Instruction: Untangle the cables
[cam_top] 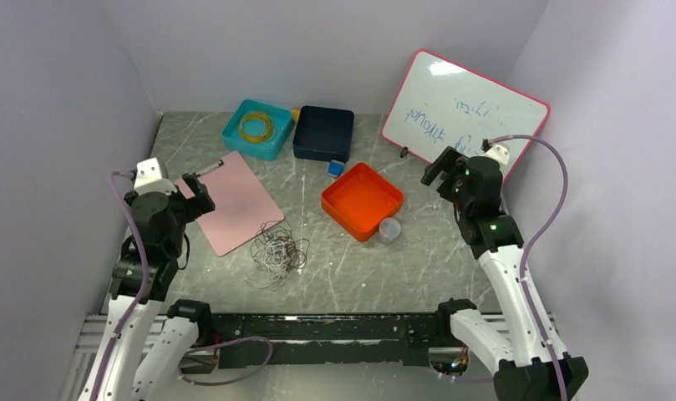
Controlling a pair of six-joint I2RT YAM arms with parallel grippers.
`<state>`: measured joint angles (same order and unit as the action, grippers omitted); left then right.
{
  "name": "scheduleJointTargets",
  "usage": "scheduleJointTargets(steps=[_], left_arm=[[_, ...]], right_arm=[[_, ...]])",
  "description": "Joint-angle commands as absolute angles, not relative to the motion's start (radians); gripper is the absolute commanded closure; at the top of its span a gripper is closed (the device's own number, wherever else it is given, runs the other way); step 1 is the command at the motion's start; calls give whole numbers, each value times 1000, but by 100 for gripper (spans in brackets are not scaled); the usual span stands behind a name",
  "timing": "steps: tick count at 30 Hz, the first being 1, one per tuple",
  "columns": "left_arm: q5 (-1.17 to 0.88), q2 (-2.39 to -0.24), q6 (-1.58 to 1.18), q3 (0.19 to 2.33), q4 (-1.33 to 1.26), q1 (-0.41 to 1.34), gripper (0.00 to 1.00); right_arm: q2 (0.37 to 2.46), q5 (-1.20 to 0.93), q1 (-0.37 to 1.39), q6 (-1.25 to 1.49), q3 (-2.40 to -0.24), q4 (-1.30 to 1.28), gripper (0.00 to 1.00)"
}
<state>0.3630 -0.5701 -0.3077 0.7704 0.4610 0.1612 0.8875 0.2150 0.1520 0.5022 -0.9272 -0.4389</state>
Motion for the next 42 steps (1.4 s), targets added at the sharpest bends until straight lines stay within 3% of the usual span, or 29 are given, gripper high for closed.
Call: scheduleJointTargets(steps=[1, 7, 15, 23, 27, 35, 42], left_arm=[[419, -569, -329, 754, 463, 164, 1], [474, -616, -357, 776, 495, 164, 1], [336, -569, -415, 760, 434, 156, 1], [328, -630, -411, 781, 490, 121, 2], [295, -659, -393, 788, 494, 117, 5], [227, -707, -377, 789, 487, 84, 5], [166, -724, -330, 782, 450, 71, 5]], right_arm=[[874, 274, 154, 490, -937, -452, 0], [883, 280, 155, 522, -931, -453, 0], [936, 202, 154, 454, -958, -475, 0], [1046, -102, 166, 397, -979, -416, 0], [1132, -77, 242, 415, -1012, -404, 0], [1437, 121, 565, 398, -1224, -364, 0], [1715, 185, 663, 363, -1430, -280, 0]])
